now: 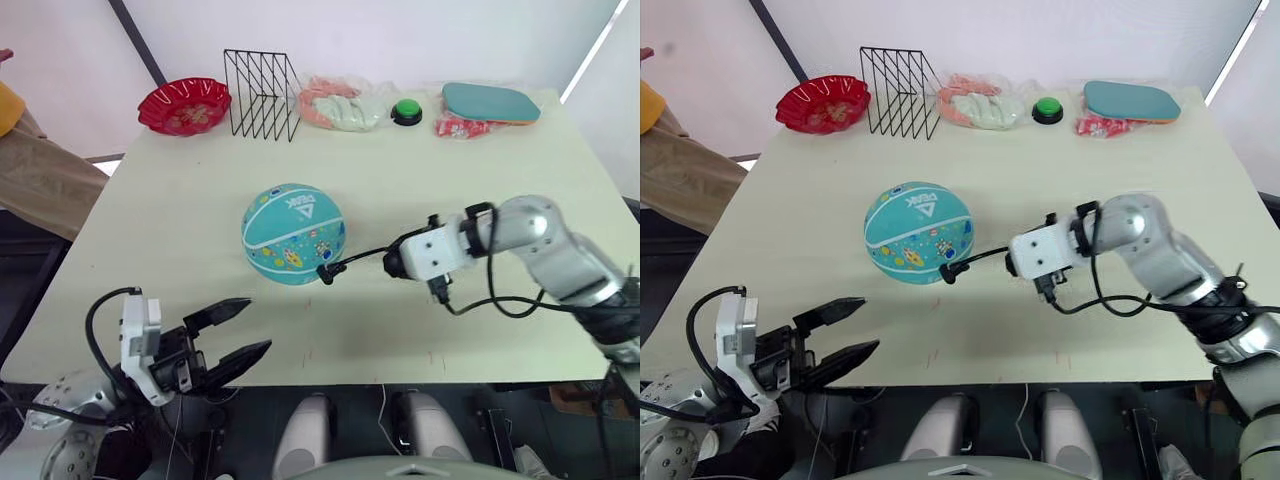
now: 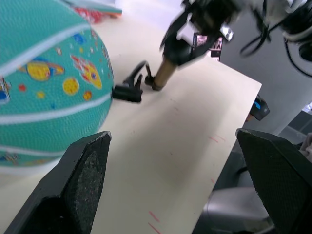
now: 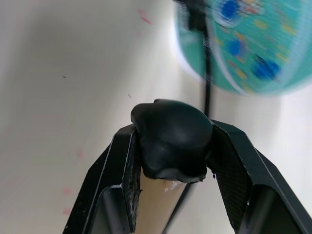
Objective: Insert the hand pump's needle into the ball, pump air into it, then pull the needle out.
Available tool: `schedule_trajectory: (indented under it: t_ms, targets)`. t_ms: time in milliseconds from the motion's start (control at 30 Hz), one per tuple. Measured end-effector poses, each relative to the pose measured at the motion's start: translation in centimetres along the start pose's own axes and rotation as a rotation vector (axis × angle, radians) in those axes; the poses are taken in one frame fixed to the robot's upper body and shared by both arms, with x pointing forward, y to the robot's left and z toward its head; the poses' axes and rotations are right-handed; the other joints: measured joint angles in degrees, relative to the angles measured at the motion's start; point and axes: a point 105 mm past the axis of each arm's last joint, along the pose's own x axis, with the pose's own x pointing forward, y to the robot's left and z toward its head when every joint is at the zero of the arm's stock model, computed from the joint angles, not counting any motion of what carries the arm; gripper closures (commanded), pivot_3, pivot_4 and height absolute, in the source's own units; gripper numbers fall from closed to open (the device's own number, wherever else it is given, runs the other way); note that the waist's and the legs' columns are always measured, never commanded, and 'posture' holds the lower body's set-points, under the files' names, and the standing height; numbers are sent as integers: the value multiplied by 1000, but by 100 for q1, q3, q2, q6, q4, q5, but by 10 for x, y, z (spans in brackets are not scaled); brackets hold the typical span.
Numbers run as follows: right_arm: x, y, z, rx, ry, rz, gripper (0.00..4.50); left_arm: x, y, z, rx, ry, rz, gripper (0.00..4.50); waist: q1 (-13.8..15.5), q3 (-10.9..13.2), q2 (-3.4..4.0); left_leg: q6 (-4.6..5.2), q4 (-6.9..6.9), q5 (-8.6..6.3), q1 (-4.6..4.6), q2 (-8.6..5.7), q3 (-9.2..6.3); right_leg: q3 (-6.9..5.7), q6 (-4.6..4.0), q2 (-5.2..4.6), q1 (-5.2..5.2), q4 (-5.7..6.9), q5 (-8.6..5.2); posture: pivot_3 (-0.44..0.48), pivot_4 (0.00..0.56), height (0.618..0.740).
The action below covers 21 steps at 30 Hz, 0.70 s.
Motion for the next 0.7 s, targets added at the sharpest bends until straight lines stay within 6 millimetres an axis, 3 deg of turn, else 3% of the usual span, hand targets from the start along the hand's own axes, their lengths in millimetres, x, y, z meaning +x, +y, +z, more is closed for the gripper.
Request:
schedule_trajectory:
  t_ms: [267,433,467,533,600,700]
  targets:
    - [32,13,-12,-68,26,35,2918,-3,6,0,0,-4,26,123,15,-16,-36,-13,15,9,12,-26,2,9,6,-18,1,40,4,0,150,740]
    - [49,13,-23,-25,37,24,2918,-3,8,0,16,8,48,123,25,-16,-37,-15,48,11,12,-27,-3,3,-6,-18,6,66,-3,0,150,740]
    - [52,14,-25,-7,33,28,1879,-2,9,0,21,10,51,123,26,-16,-37,-15,58,11,11,-27,-6,-3,-10,-18,11,67,-5,0,150,740]
    - [55,24,-31,68,15,53,1277,-1,10,2,31,5,52,123,45,-15,-39,-15,67,10,6,-28,-10,-11,-10,-18,16,66,-5,0,150,740]
    - [60,45,-37,149,-18,105,179,0,12,4,36,6,58,123,46,-11,-37,-14,70,10,4,-28,-16,-7,-9,-20,14,66,-5,0,150,740]
    - [53,49,-34,216,-93,60,39,2,16,9,63,16,48,123,-12,2,-29,-14,70,10,4,-27,-13,-1,9,-18,11,71,6,0,150,740]
